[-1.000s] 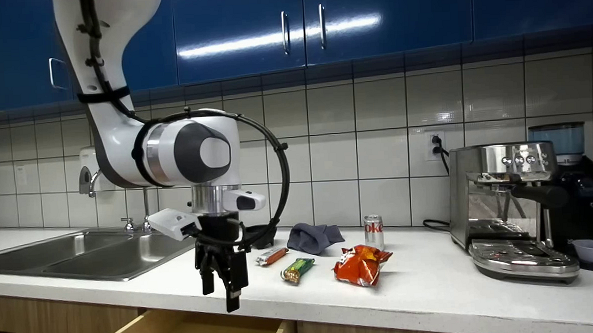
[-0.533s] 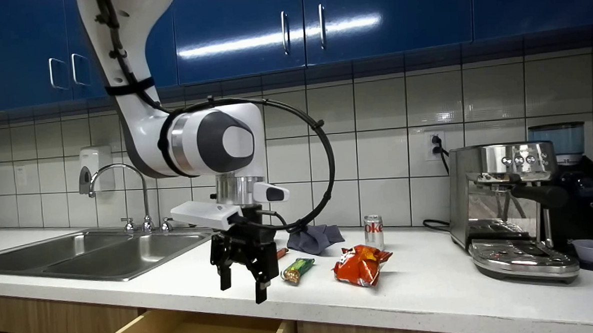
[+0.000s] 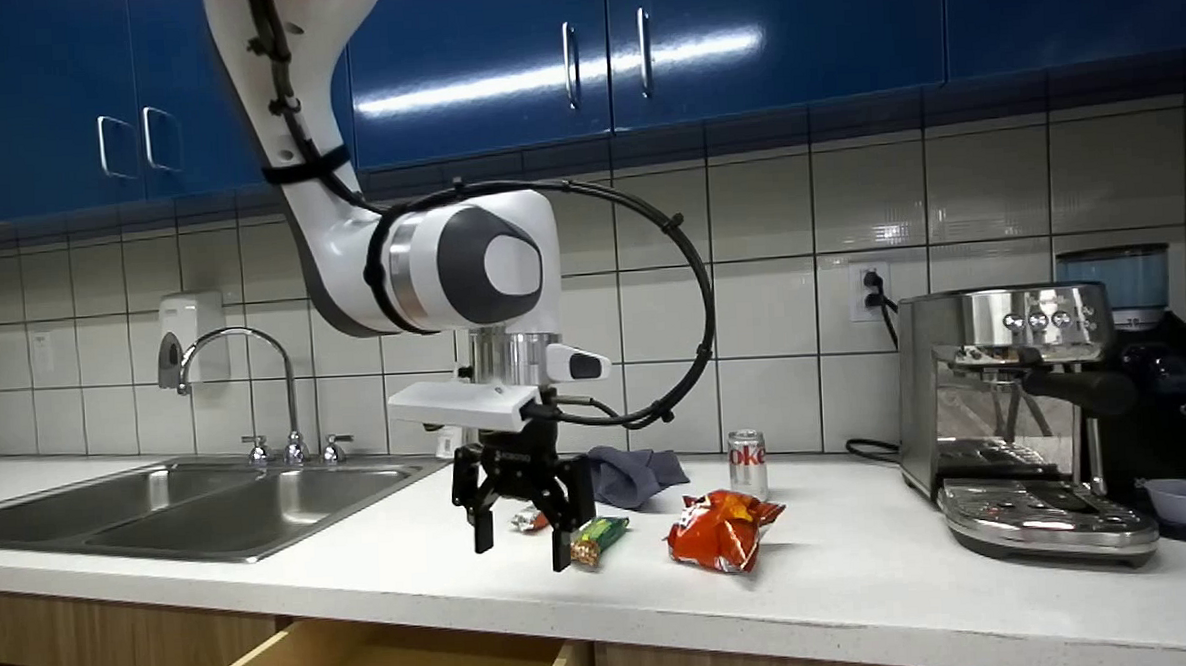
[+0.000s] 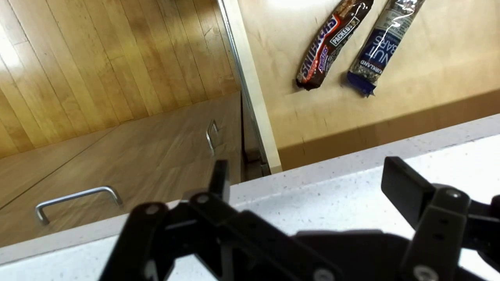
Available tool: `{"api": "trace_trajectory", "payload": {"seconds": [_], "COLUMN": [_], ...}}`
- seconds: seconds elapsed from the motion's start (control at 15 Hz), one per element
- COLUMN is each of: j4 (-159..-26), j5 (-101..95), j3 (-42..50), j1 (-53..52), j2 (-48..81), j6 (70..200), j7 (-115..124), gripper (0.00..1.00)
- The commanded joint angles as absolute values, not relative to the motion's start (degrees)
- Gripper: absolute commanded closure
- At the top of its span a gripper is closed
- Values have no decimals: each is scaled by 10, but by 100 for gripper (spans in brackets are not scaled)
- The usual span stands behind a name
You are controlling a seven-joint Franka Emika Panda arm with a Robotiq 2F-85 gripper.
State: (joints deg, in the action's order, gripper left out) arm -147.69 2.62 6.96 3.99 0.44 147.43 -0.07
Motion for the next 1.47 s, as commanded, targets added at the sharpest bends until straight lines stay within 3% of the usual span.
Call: {"api": "trace_trajectory", "payload": {"seconds": [0.0, 1.4], "j4": [-1423, -1209], "j5": [36, 85], "j3": [66, 41], "j1": [49, 74], "j2": [48, 234], "j6": [1455, 1450], "j7": [-31, -26], "gripper": [0, 0]}}
